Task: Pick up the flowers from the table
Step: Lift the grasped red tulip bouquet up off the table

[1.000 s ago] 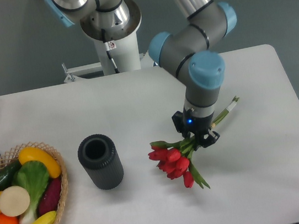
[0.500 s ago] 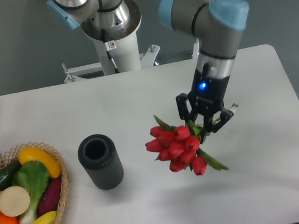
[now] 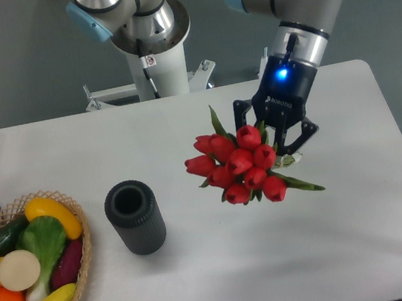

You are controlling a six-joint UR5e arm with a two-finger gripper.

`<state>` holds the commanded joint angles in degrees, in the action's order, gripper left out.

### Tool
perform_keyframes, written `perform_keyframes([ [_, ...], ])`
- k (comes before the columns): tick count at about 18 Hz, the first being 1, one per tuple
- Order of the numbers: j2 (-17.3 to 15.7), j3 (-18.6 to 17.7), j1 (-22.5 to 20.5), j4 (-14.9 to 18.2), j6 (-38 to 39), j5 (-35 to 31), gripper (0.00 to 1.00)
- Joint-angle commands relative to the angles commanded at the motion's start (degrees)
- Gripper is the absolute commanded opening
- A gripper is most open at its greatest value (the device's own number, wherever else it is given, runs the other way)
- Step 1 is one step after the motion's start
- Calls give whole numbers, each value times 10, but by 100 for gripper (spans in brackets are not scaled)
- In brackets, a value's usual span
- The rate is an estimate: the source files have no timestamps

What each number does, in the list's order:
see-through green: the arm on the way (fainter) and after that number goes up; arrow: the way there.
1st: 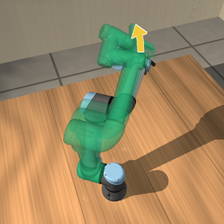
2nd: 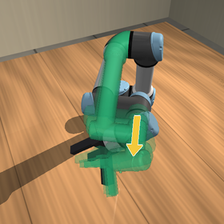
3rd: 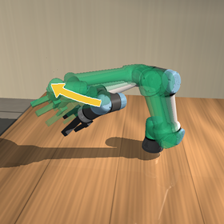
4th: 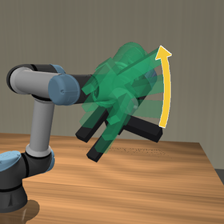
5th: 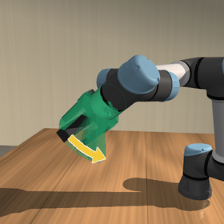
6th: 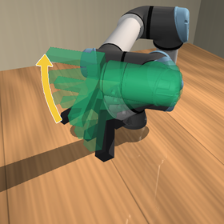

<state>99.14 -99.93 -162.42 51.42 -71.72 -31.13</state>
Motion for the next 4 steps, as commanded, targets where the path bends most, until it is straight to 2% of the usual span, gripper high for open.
perform_keyframes([
  [4,0,-1,-1,0,0,3,38],
])
